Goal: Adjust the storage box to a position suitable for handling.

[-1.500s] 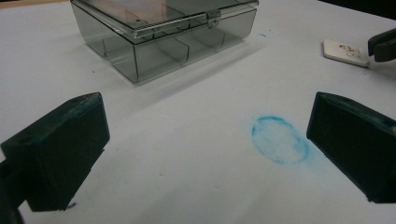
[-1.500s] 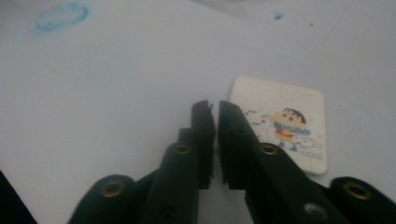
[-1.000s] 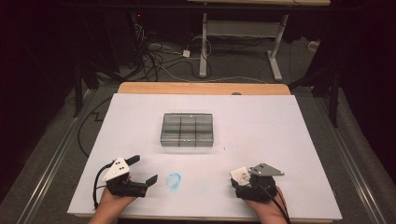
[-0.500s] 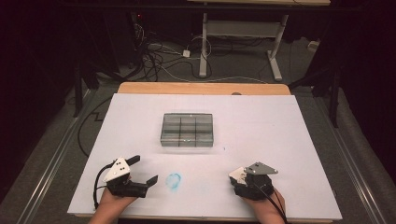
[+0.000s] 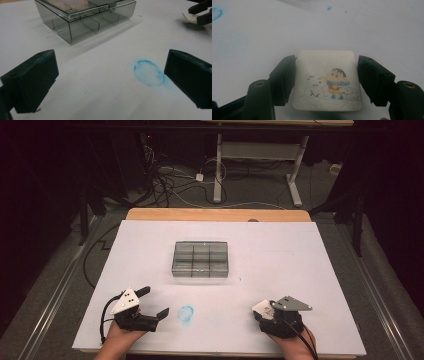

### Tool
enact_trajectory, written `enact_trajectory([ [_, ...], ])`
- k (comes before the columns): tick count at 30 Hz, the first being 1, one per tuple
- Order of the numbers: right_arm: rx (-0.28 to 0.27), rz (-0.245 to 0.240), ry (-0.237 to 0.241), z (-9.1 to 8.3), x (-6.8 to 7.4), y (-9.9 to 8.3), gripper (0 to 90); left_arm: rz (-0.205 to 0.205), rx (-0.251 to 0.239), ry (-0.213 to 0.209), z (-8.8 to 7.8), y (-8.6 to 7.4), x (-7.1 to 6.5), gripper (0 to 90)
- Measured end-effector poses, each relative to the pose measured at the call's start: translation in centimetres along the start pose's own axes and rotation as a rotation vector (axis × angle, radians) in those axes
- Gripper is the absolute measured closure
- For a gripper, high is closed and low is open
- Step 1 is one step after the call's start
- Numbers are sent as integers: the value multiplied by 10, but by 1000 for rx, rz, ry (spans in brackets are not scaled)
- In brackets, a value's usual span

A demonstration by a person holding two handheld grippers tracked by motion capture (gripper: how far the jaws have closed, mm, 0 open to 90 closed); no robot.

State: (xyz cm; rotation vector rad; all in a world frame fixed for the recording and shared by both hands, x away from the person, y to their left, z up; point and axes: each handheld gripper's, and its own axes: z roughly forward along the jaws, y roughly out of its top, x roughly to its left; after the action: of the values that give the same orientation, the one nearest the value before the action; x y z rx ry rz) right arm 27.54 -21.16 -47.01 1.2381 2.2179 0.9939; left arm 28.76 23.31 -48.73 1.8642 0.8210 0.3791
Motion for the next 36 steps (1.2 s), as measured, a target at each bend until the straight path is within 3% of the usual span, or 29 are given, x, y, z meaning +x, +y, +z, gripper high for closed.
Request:
enact_trajectory([
  [2, 4, -13, -21, -9, -5, -6, 341, 1, -1, 0, 0, 0, 0, 0],
  [7, 14, 27, -43, -26, -22, -24, 340, 3, -1, -1, 0, 0, 0, 0],
  [13, 44, 16, -70, -23, -26, -31, 339, 1, 3, -2, 0, 0, 0, 0],
  [17, 39, 34, -45, -23, -29, -32, 314, 3, 4, -2, 1, 0, 0, 0],
  [21, -1, 57, -54, -25, -32, -30, 159, 6, 4, -2, 0, 0, 0, 0],
  [26, -70, 63, -43, -27, -32, -24, 129, 4, 6, -3, 1, 0, 0, 0],
  [32, -126, 22, -28, -23, -26, -18, 164, 13, 4, -14, 0, 0, 0, 68],
  [36, -151, 8, -13, -20, -23, -15, 277, 9, 3, -17, 0, 0, 0, 145],
])
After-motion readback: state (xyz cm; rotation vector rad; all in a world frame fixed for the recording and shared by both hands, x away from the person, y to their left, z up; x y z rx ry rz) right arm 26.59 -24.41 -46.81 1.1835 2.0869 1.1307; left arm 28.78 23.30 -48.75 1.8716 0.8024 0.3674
